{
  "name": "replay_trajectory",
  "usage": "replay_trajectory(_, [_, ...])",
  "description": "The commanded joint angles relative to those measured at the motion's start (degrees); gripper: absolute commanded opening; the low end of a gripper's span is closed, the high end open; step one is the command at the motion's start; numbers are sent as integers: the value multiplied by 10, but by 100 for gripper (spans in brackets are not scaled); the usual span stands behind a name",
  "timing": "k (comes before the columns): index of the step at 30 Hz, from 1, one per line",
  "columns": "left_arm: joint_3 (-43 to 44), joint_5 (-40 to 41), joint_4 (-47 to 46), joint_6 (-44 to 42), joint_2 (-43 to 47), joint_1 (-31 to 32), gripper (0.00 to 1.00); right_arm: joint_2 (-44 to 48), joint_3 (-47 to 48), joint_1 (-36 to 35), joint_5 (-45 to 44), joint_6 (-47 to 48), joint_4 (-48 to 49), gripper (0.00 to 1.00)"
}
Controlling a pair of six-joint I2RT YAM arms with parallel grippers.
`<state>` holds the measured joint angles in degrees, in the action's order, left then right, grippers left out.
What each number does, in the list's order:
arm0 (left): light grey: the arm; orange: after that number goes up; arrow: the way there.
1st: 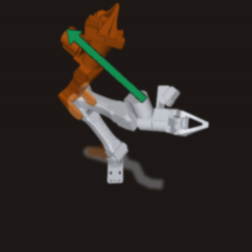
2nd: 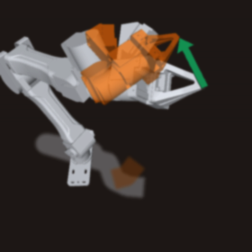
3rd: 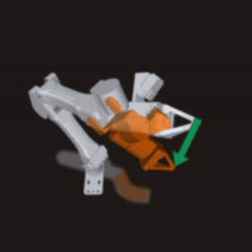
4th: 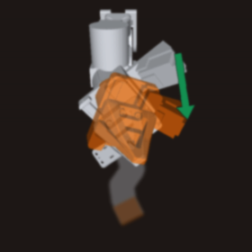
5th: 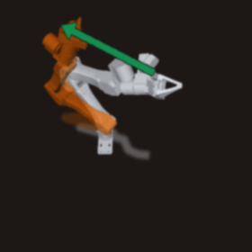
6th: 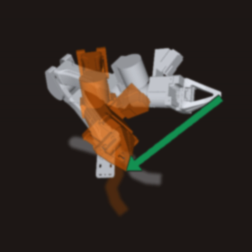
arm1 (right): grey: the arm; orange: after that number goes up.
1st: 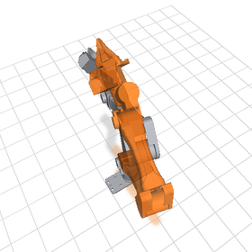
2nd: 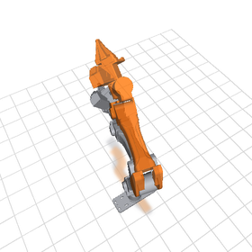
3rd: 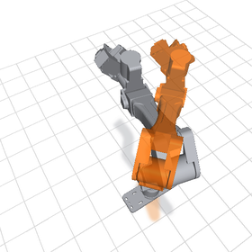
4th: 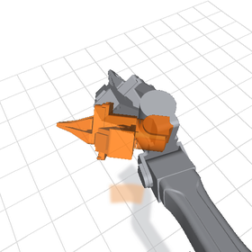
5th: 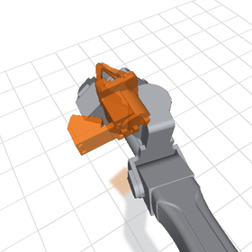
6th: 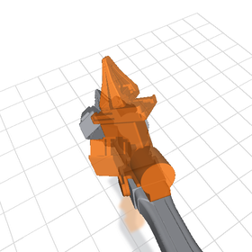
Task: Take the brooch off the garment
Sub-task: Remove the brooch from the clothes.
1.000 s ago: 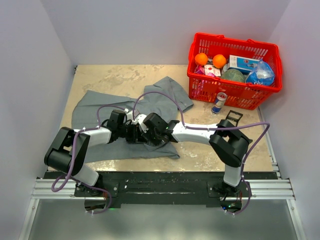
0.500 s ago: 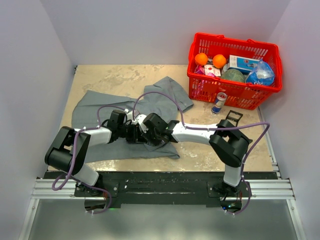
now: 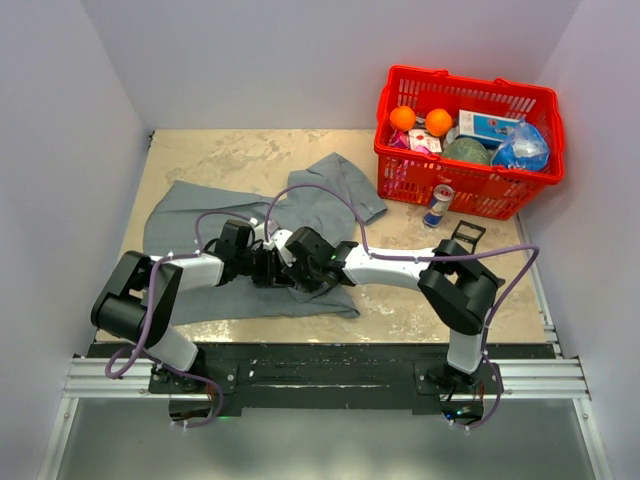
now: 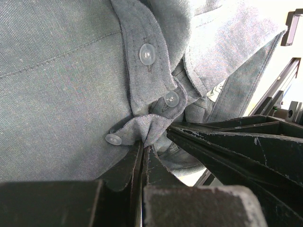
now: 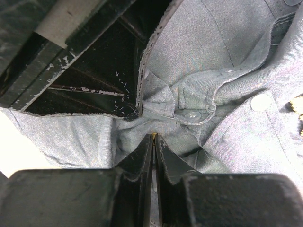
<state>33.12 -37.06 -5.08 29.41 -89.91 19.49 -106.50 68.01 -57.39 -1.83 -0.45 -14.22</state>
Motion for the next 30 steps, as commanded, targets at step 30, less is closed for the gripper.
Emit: replay_trajectory(30, [17,-12,-16,-3,3,-4,0,31,36,-4,10,30,-38,34])
